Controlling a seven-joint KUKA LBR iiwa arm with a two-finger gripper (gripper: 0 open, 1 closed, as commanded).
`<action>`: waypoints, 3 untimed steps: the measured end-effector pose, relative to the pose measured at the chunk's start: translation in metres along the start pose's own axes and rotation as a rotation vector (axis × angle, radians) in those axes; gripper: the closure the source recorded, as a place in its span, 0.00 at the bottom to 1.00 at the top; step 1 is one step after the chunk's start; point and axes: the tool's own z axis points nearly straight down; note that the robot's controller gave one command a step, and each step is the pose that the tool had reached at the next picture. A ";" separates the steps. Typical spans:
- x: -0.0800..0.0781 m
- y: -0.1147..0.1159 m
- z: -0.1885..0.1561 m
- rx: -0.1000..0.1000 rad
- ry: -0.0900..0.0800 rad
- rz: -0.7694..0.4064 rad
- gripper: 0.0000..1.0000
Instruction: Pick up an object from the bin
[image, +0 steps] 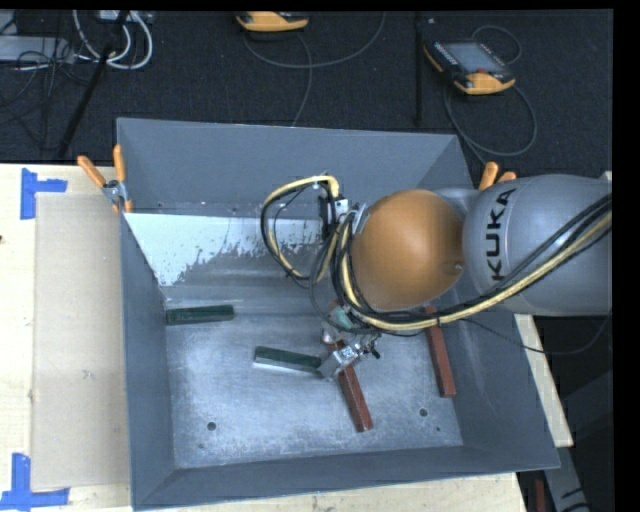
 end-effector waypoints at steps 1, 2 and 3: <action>0.000 0.000 0.000 -0.001 0.000 0.001 0.00; 0.000 0.000 0.000 0.000 0.000 0.003 1.00; 0.000 0.000 0.000 -0.001 0.000 0.003 0.00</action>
Offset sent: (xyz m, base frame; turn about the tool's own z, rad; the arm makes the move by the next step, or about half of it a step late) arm 0.0000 0.0000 0.0000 0.0000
